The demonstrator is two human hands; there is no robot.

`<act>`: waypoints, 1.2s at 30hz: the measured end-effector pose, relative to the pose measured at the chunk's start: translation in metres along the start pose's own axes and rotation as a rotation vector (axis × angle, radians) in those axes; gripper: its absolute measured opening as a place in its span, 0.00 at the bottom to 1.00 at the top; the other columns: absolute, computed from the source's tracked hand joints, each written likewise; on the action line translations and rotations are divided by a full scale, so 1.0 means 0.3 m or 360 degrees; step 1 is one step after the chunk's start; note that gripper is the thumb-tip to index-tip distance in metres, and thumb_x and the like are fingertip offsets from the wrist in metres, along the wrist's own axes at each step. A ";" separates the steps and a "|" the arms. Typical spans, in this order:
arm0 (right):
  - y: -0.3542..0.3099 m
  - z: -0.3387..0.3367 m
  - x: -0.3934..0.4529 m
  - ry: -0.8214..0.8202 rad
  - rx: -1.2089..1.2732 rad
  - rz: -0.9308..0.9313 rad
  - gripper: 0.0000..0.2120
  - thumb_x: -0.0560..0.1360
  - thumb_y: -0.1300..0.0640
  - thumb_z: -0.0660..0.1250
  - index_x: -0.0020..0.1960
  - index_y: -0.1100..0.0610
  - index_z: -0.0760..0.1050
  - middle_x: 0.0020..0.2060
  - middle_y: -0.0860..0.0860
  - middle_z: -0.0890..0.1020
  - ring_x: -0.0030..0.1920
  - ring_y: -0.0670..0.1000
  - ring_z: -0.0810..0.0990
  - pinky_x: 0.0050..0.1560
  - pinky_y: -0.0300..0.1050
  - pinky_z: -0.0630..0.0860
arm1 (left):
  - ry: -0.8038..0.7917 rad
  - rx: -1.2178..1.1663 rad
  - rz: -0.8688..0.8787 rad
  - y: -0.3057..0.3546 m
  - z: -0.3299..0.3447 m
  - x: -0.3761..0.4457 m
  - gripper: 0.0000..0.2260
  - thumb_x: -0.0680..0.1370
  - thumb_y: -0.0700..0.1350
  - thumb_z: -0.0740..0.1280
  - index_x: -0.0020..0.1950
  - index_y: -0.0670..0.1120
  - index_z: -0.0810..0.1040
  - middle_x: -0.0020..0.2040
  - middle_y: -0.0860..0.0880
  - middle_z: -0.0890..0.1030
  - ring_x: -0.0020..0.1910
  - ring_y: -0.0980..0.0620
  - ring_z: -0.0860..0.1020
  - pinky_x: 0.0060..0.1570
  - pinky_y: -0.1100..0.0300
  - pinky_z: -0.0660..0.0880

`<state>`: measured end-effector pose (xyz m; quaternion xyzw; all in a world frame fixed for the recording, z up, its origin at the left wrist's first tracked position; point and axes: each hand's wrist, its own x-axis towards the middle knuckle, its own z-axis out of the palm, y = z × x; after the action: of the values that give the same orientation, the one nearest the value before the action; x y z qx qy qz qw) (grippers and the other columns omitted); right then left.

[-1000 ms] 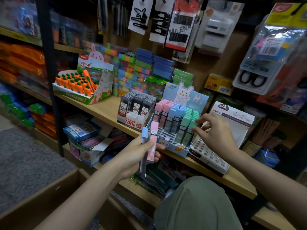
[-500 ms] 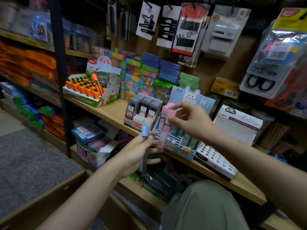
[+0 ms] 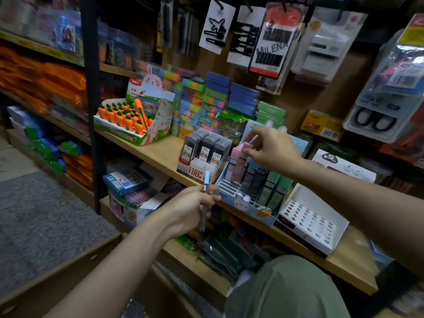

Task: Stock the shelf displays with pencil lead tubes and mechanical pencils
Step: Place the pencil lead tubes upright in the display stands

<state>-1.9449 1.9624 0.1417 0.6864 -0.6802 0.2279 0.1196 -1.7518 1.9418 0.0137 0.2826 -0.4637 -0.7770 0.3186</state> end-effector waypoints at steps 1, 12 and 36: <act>0.001 0.006 0.003 0.0000 -0.0031 0.0003 0.06 0.73 0.55 0.72 0.49 0.54 0.78 0.39 0.51 0.85 0.41 0.50 0.83 0.45 0.53 0.81 | -0.0008 0.0051 0.0019 -0.001 -0.001 0.000 0.15 0.78 0.32 0.61 0.62 0.44 0.75 0.49 0.46 0.78 0.42 0.53 0.73 0.40 0.60 0.70; 0.009 0.044 0.018 -0.0063 -0.0136 0.0056 0.09 0.73 0.56 0.71 0.53 0.56 0.78 0.44 0.54 0.85 0.47 0.55 0.83 0.50 0.56 0.80 | -0.0028 0.0157 0.0165 -0.033 -0.002 0.021 0.10 0.80 0.42 0.65 0.61 0.50 0.72 0.41 0.49 0.75 0.35 0.55 0.75 0.37 0.61 0.76; 0.011 0.080 -0.018 0.0208 0.0061 0.0056 0.15 0.77 0.47 0.67 0.60 0.53 0.81 0.47 0.49 0.76 0.49 0.49 0.77 0.45 0.41 0.73 | 0.0140 0.0223 0.0458 -0.048 0.024 0.043 0.08 0.80 0.41 0.64 0.58 0.44 0.80 0.47 0.47 0.81 0.43 0.56 0.83 0.44 0.61 0.80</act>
<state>-1.9445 1.9555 0.1179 0.6601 -0.6784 0.2874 0.1466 -1.7688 1.9412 0.0018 0.2684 -0.5380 -0.6760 0.4260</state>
